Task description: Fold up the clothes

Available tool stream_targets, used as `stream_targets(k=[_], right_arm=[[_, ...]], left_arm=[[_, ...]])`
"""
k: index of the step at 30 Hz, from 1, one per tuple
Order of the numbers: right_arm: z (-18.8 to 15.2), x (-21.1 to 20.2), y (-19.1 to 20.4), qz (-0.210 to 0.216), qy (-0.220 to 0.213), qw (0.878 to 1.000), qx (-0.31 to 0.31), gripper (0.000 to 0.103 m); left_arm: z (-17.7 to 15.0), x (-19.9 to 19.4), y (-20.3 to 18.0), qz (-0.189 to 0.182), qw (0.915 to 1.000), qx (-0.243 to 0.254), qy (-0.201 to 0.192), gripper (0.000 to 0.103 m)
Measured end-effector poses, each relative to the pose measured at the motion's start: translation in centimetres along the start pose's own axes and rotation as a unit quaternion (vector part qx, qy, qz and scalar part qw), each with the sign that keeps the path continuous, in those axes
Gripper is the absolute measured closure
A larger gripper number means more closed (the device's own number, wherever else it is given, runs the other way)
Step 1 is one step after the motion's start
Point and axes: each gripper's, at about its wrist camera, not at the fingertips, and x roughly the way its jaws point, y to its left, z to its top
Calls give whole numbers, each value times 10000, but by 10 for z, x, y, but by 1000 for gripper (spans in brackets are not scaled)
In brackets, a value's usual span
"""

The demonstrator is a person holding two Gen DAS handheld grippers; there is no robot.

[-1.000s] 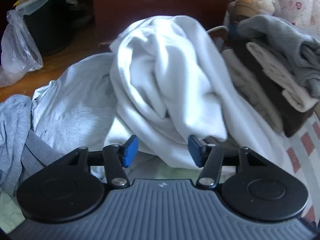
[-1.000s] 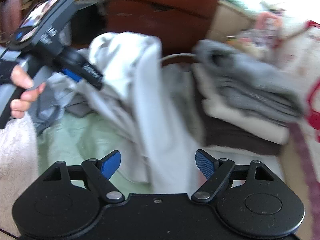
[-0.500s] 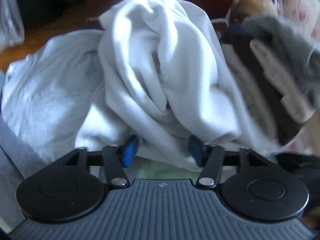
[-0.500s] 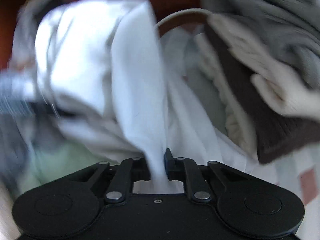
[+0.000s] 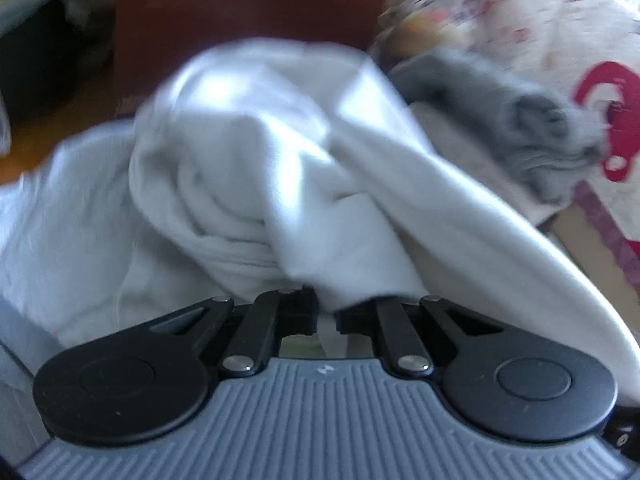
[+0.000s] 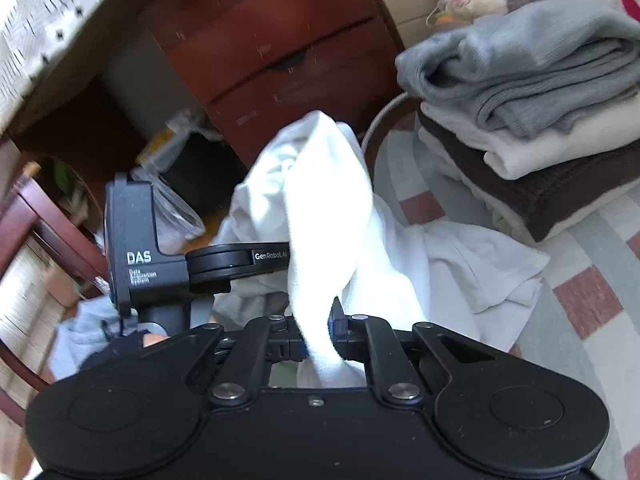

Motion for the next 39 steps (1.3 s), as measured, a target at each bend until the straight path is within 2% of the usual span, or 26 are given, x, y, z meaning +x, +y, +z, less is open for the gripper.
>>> stream_targets(k=[3,6,10,13,16,18,20,22,25,28,30,31,32,35,37,39], right_arm=[[3,-36,-13,288,-172,9971,680,92],[5,-70,-19,548,-295,9896,1294,91],[1,-126,-9,303,-722,9891,1244,91],[-9,-173,-6,142,-1081,9851,1333,91],[-21,-218,-5,33,-1429,9782,1505,91],[-28,-244,-1,-187,-1564,9759,1508,91],[-34,-262,3,-447,-1620,9755,1421,91],[-44,-280,16,-824,-1704,9761,1068,91],[-65,-300,31,-1597,-1737,9708,434,91],[-95,-303,12,-2342,-1522,9590,478,91],[-110,-302,-8,-2661,-1378,9516,686,91],[-116,-300,-18,-2788,-1310,9479,806,91],[-122,-299,-29,-2914,-1242,9440,927,91],[-137,-297,-57,-3230,-1077,9318,1255,91],[-129,-300,-64,-3232,-1165,9307,1257,91],[-117,-305,-67,-3247,-1321,9289,1196,91]], left_arm=[[4,-17,-22,-621,9975,228,-253,96],[1,-29,-41,-1408,9895,295,-156,97],[2,-56,-84,-2068,9768,549,-65,97],[10,-69,-116,-2719,9606,569,95,97],[-3,-75,-145,-3510,9341,193,623,97],[-12,-81,-174,-3435,9337,503,881,97],[-22,-103,-201,-3621,9240,952,778,97],[-30,-120,-219,-3774,9150,1213,753,100],[-44,-137,-245,-3770,9086,1639,741,97],[-57,-116,-259,-3028,9281,1954,937,96],[-68,-87,-255,-2153,9485,1989,1198,96],[-73,-75,-252,-1785,9535,2084,1247,96],[-78,-63,-247,-1438,9569,2160,1302,97],[-85,-39,-214,-1012,9609,1969,1662,97],[-84,-33,-196,-969,9625,1801,1780,97],[-80,-33,-185,-881,9654,1768,1706,96]])
